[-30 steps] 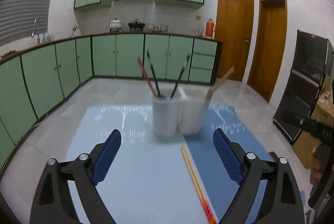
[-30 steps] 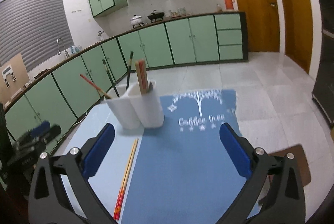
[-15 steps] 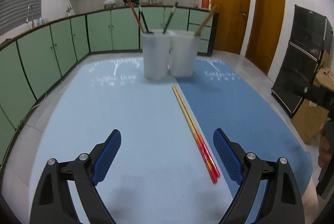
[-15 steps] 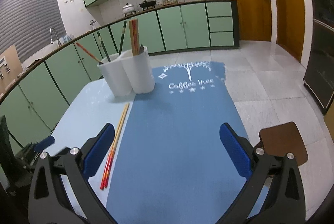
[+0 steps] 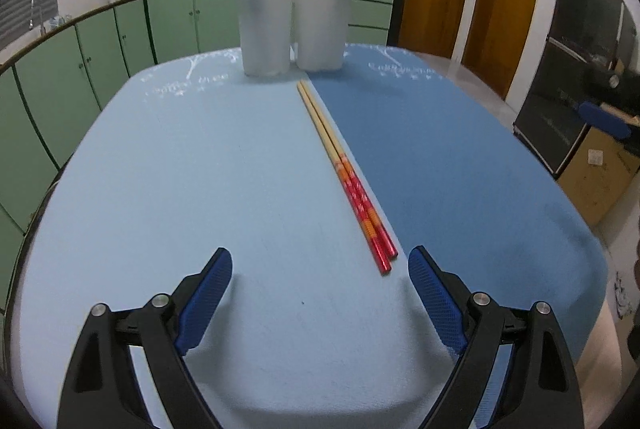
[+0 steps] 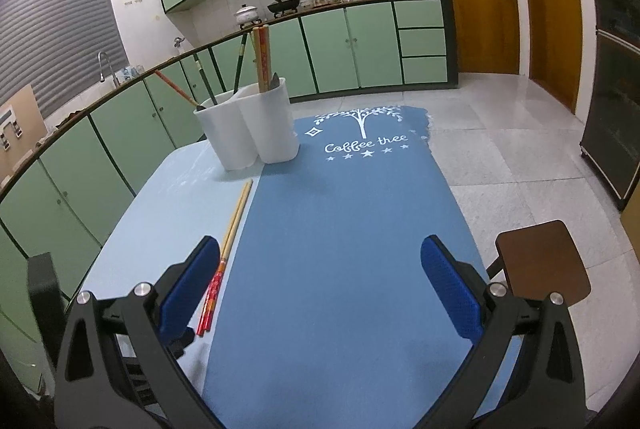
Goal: Organize utensils
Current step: 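Lower the left gripper and grasp a red-patterned chopstick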
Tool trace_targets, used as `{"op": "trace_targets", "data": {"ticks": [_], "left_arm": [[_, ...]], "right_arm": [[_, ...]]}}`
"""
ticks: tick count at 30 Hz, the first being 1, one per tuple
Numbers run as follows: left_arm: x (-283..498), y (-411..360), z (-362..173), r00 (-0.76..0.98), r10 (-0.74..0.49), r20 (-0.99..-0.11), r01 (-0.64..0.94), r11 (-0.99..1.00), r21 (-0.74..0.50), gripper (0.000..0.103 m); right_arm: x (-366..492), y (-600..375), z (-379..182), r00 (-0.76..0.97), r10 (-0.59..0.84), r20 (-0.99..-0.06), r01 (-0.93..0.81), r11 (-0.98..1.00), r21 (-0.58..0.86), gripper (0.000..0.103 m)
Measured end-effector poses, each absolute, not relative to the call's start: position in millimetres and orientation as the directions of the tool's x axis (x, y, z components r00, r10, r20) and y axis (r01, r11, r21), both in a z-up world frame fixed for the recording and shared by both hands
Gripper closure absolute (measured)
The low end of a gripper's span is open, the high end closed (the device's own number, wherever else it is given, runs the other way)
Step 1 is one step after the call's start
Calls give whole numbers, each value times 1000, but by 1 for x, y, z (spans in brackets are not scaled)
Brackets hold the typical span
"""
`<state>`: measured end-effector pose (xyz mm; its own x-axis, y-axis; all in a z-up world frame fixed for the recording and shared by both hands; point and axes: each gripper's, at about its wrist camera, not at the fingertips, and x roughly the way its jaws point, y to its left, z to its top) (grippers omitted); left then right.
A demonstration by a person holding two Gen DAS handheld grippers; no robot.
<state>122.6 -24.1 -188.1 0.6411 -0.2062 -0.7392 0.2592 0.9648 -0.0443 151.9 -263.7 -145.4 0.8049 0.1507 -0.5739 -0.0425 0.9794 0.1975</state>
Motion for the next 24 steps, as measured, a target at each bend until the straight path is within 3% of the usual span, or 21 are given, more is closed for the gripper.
{"op": "trace_targets", "data": {"ticks": [24], "left_arm": [[128,5,-196,659,-103,-745,128,992,-24,19]], "right_arm": [[142,-238,-160,768,209,-606,-110,974,197,6]]}}
